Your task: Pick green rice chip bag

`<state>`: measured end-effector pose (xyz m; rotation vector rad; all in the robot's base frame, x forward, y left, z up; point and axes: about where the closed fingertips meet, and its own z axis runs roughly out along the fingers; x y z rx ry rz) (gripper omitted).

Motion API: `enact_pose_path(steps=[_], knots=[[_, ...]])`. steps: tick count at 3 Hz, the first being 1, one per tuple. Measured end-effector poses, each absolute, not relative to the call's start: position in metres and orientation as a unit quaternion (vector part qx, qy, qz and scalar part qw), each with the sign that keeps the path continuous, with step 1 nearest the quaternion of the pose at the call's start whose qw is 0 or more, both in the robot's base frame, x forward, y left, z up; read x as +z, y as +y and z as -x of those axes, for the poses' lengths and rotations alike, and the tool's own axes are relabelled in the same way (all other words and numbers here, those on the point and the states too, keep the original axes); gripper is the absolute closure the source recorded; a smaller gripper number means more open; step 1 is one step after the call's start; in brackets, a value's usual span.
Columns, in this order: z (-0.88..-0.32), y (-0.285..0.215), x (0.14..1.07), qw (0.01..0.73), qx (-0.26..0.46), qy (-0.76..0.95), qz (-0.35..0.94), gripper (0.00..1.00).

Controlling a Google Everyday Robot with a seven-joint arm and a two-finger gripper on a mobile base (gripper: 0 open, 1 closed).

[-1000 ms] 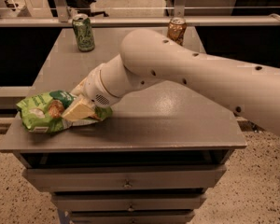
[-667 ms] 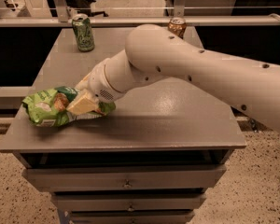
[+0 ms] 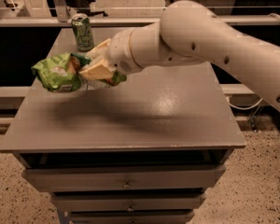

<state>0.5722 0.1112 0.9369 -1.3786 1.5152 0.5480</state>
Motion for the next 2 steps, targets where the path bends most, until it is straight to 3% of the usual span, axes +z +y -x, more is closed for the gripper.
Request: enact_pose_path(steps=[1,2], knots=[[-0.5875,0.0768,0.9689,0.544,0.221,0.607,0.535,1.0],[-0.587,0.0718,0.9713,0.547,0.218,0.606,0.534,1.0]])
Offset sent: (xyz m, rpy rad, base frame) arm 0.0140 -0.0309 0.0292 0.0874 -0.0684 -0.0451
